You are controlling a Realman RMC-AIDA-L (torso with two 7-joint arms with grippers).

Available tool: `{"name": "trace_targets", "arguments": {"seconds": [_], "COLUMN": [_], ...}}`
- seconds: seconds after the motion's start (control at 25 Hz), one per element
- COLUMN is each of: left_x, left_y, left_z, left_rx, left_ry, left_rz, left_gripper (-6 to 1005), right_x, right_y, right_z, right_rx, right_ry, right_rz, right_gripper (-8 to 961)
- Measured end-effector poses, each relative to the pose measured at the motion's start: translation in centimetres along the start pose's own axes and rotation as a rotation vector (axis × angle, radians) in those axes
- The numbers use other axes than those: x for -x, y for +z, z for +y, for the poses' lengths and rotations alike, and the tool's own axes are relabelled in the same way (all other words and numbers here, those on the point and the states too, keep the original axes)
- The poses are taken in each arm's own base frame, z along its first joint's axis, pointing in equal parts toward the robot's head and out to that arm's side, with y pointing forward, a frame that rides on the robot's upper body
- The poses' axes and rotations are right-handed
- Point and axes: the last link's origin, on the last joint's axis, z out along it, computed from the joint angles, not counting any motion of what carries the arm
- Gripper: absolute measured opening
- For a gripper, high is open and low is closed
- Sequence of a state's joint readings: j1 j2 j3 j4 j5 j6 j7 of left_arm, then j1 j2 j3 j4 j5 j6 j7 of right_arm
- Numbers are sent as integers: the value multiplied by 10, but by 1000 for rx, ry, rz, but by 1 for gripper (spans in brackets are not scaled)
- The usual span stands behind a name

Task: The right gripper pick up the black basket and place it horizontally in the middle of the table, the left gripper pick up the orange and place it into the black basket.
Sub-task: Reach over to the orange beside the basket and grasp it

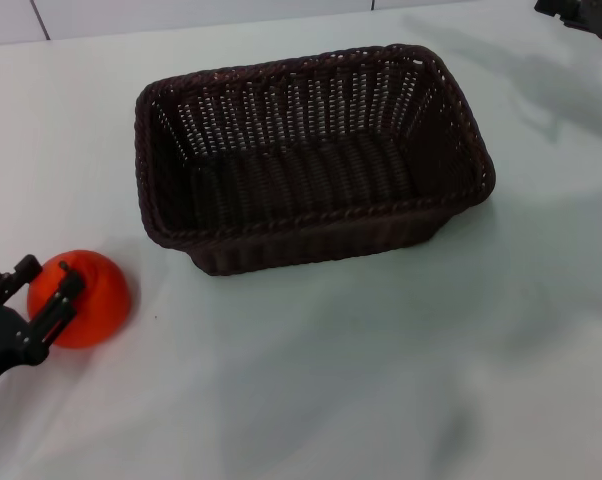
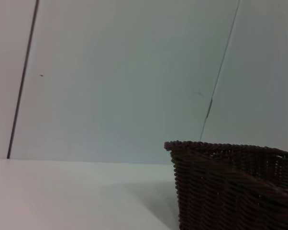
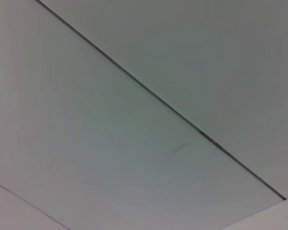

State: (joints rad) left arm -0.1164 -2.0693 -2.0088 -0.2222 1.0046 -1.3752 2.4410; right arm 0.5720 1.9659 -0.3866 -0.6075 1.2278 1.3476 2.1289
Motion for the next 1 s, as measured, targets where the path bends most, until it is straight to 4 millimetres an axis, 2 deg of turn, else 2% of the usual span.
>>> {"name": "trace_targets", "arguments": {"seconds": [0.08,0.28,0.72,0.84,1.0], "left_x": [-1,-3,-4,-6,-16], "left_y": [1,2,6,7,6], "left_z": [0,-1,1,2,5], "left_rx": [1,4,29,38,60], "left_ry": [2,9,17,18,8], "left_rz": [1,9,3,16,86], "left_gripper": [688,572,150,92,69], "right_x": [0,1,-2,-1,-2], "right_y": [1,2,2,3,3], "right_z": [0,2,6,7,8], "right_rx": [2,11,35,41,46], "right_ry": [-2,0,-2,0,1], "right_rz": [1,4,20,23,28], "right_gripper": [901,900,900,900,900]}}
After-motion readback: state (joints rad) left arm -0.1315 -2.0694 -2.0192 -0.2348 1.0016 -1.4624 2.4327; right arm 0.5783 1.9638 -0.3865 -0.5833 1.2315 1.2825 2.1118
